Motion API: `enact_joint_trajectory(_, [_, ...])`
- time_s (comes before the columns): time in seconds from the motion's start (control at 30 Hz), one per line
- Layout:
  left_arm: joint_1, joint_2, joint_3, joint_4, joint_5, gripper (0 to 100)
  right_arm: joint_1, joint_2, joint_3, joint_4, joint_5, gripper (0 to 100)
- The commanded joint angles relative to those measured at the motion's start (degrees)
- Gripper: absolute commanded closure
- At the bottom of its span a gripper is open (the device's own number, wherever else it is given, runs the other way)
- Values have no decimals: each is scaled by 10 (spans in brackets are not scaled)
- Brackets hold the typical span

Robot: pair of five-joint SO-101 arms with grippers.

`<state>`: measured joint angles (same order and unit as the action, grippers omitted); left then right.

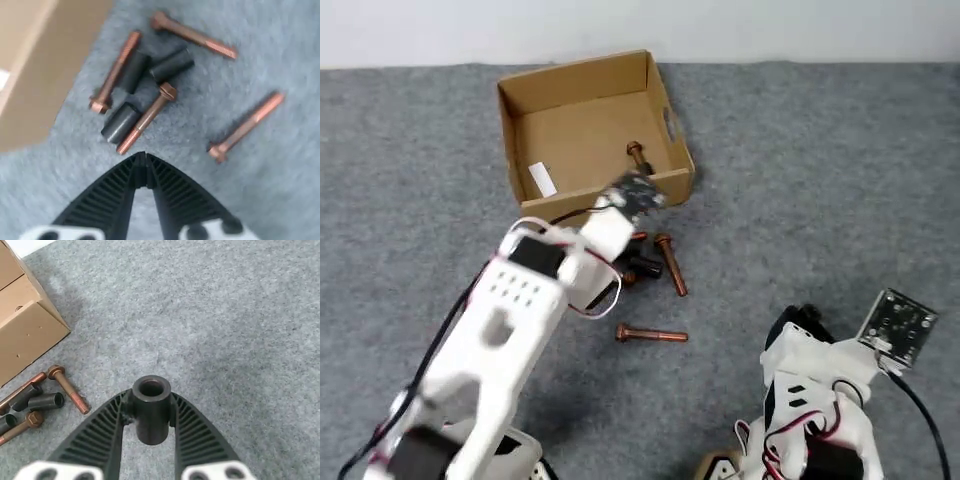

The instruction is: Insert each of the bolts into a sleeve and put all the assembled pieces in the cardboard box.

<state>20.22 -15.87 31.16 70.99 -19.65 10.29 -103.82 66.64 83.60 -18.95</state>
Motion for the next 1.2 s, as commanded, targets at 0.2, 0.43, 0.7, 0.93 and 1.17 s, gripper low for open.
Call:
enact_joint_trajectory(0.2, [-11,198,-199,112,-204,949,7,-2,-4,-13,6,991])
enact_joint_trajectory(0.43, [-9,301,-292,136,-205,902,7,-2,-4,-13,6,991])
enact_joint_trajectory(0.7, [-9,412,-393,139,-205,902,6,-2,-4,-13,6,991])
enact_joint_trajectory(0.93, [-9,494,-448,138,-205,902,6,-2,2,-13,6,991])
enact_joint_trajectory(1.17, [-9,545,-458,136,-204,906,6,-2,3,-13,6,991])
